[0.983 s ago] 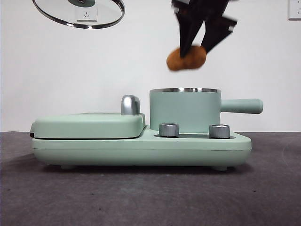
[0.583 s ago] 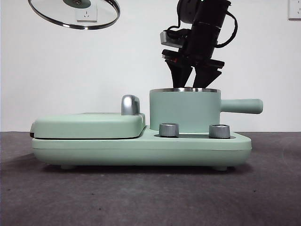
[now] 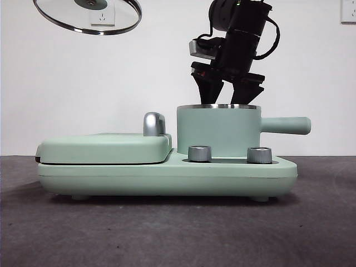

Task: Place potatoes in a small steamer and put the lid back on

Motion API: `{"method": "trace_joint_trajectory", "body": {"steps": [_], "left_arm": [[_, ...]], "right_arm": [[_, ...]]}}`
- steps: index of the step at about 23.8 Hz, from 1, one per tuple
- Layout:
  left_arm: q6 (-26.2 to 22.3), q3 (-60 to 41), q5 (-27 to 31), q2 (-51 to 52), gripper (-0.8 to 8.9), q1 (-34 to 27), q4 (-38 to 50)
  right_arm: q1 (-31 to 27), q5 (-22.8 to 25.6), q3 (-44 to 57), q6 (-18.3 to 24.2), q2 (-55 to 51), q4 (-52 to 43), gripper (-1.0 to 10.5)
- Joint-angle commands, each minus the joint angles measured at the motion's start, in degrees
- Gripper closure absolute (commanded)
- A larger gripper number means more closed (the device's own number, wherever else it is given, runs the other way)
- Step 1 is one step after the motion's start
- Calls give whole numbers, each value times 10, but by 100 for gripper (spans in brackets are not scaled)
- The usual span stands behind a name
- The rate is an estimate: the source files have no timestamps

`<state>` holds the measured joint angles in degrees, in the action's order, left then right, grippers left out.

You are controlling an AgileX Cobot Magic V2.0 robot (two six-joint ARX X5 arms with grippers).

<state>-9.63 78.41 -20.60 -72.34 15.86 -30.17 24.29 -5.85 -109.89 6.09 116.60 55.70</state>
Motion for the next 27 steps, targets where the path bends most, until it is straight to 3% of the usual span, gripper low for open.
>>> {"method": "trace_joint_trajectory", "body": {"steps": [1, 5, 7, 14, 17, 27], "left_arm": [[-1, 9, -2, 4, 799, 1, 19], [0, 9, -2, 4, 799, 1, 19], [3, 9, -2, 4, 799, 1, 18], [14, 9, -2, 4, 799, 4, 30], [16, 9, -2, 2, 799, 13, 45], [16, 9, -2, -28, 800, 56, 93]], "right_arm": [[-5, -3, -16, -33, -30, 5, 588], [-27, -24, -12, -39, -100, 38, 589], [-34, -36, 23, -39, -151, 7, 590], [-39, -32, 326, -44, -395, -164, 595], [-38, -31, 463, -55, -504, -229, 649], [-38, -32, 648, -57, -710, -265, 649]]}}
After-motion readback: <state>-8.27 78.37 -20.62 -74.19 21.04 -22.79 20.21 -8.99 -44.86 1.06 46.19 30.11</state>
